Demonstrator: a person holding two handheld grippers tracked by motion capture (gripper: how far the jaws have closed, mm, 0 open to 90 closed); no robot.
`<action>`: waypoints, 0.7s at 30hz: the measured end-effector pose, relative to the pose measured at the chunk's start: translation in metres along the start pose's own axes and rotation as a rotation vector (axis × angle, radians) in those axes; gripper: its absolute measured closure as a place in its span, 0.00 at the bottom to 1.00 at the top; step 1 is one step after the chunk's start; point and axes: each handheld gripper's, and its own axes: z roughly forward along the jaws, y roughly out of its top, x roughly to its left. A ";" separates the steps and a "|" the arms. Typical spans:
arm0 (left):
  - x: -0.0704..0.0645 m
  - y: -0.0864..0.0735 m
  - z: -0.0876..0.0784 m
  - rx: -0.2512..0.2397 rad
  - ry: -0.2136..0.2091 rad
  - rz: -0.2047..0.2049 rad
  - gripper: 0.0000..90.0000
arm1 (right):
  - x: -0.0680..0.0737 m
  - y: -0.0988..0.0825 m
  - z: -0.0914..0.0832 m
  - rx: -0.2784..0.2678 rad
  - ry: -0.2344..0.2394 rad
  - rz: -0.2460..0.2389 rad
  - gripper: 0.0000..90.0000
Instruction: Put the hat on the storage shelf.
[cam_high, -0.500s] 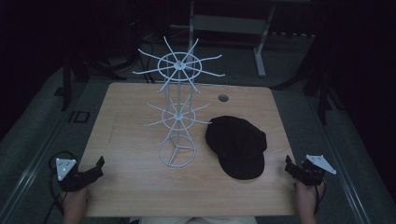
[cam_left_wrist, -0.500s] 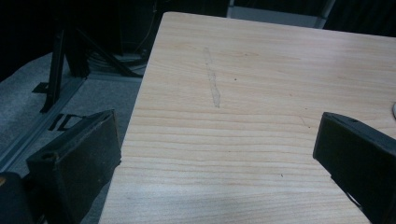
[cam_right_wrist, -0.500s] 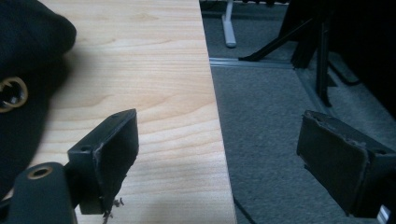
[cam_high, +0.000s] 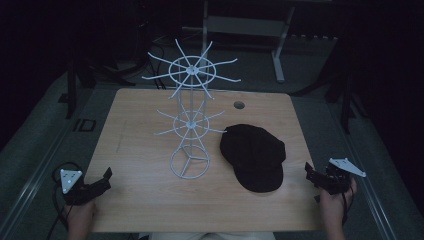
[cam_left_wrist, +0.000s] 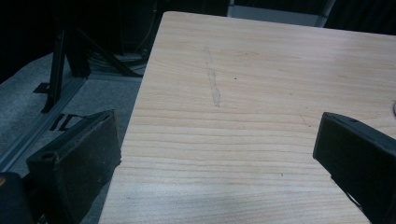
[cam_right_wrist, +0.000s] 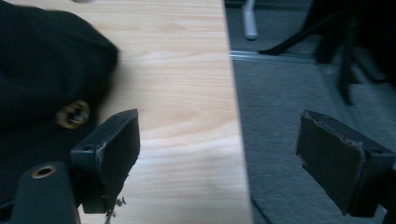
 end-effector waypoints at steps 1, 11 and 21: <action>0.000 0.000 0.000 0.000 -0.002 -0.002 0.02 | 0.002 0.002 0.000 -0.002 0.000 -0.005 0.16; 0.000 0.000 0.000 0.001 -0.003 -0.003 0.02 | 0.016 0.026 -0.003 0.002 0.108 0.001 0.16; 0.000 0.000 0.000 0.001 -0.003 -0.003 0.02 | 0.049 0.055 -0.003 -0.020 0.241 -0.024 0.14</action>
